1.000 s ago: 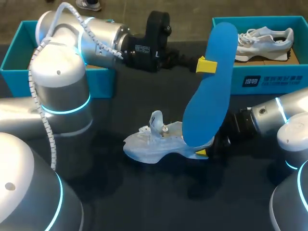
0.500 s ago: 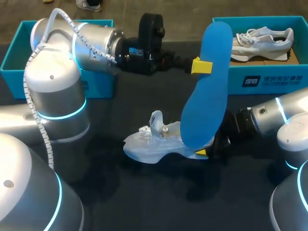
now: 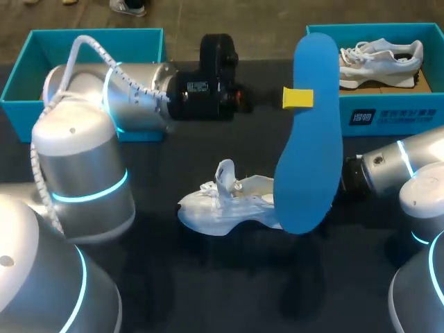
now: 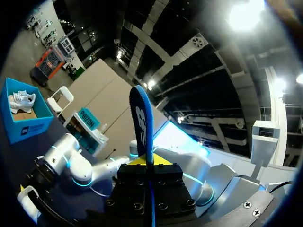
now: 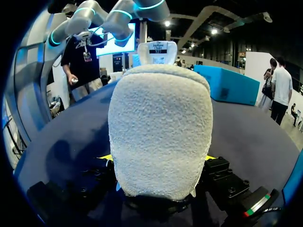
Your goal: Take the shoe out of the shoebox, open the shoe tongue, remove and reinsert the insole, then place the shoe into the shoebox
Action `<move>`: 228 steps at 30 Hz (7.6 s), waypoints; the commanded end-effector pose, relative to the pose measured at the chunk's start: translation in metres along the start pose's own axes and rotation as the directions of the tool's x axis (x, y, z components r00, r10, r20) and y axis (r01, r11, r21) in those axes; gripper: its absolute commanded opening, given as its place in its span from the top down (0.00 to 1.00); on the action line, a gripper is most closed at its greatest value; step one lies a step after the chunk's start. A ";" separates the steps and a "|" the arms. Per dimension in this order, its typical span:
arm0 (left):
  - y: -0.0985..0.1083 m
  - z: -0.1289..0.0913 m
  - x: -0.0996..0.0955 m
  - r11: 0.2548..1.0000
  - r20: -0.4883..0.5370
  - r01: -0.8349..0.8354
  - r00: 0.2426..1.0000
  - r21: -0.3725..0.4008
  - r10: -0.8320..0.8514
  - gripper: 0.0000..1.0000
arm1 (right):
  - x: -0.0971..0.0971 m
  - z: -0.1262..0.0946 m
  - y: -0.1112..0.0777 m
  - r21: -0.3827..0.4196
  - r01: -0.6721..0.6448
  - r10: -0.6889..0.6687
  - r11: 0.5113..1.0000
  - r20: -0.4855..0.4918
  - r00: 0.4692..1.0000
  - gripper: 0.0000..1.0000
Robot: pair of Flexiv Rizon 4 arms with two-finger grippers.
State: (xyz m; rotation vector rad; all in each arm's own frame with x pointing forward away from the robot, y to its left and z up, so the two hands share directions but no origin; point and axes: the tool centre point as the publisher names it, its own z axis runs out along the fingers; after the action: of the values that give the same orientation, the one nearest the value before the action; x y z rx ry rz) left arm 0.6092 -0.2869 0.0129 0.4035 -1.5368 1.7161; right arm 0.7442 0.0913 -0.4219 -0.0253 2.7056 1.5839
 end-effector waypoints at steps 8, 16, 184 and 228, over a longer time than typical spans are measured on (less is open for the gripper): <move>-0.002 -0.025 0.031 0.996 0.011 -0.062 0.998 0.065 0.061 1.00 | 0.000 0.002 0.000 0.003 -0.001 0.001 1.000 0.001 1.000 1.00; -0.007 -0.039 0.027 0.995 0.005 -0.083 0.997 0.061 0.083 1.00 | 0.000 0.002 0.000 0.003 -0.001 0.001 1.000 0.001 1.000 1.00; -0.007 -0.043 0.022 0.995 -0.001 -0.087 0.996 0.050 0.087 1.00 | -0.027 -0.049 0.108 0.797 -0.165 0.057 0.581 0.163 0.985 0.00; -0.007 -0.043 0.022 0.995 -0.001 -0.087 0.996 0.050 0.087 1.00 | -0.026 0.005 0.053 0.748 -0.239 0.253 0.619 0.098 0.962 1.00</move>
State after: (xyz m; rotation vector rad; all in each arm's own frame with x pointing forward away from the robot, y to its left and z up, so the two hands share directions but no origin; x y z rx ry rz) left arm 0.6109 -0.2381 0.0239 0.3644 -1.5336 1.8230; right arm 0.7744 0.1275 -0.3857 0.3408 3.2506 0.3125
